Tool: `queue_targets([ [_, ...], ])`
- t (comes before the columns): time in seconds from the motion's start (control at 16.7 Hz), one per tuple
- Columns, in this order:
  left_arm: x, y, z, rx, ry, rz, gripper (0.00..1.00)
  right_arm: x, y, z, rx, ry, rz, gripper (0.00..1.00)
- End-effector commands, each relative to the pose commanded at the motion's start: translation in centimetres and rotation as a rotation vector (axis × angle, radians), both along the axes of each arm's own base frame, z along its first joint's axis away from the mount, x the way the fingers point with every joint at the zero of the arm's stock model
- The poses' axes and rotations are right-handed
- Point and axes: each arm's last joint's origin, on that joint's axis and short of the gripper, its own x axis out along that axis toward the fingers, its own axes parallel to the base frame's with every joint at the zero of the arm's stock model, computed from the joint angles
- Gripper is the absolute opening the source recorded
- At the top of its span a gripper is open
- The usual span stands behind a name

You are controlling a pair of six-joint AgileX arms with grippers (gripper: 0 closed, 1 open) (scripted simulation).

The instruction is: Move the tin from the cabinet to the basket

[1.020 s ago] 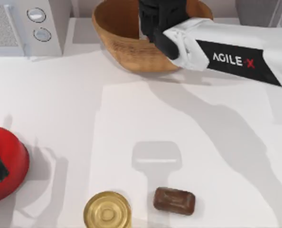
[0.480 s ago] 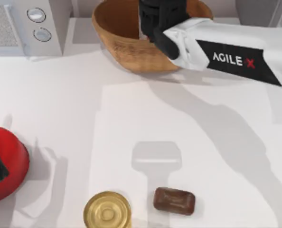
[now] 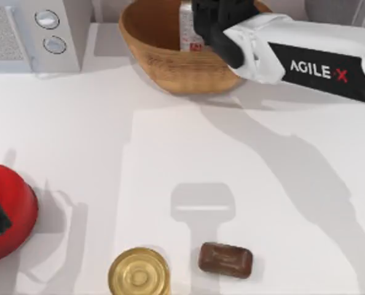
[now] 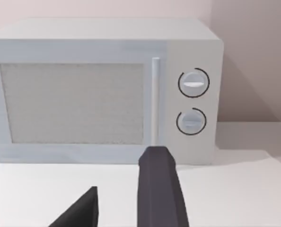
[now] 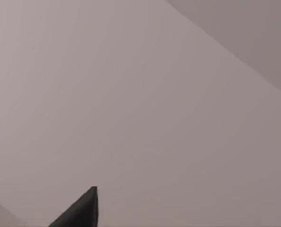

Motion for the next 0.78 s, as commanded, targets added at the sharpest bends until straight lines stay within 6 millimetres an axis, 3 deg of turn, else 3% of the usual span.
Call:
queue_targets([
  [0.18, 0.0, 0.0, 0.0, 0.0, 0.0, 0.0, 1.0, -1.2, -3.9, 4.1, 0.017, -0.031, -0.021, 1.0],
  [0.36, 0.0, 0.0, 0.0, 0.0, 0.0, 0.0, 1.0, -4.6, -9.5, 9.0, 0.029, -0.062, -0.04, 1.0],
  [0.6, 0.0, 0.0, 0.0, 0.0, 0.0, 0.0, 1.0, -13.7, -18.2, 13.7, 0.037, -0.112, -0.053, 1.0],
  [0.78, 0.0, 0.0, 0.0, 0.0, 0.0, 0.0, 1.0, -22.0, -23.4, 13.0, 0.031, -0.138, -0.053, 1.0],
])
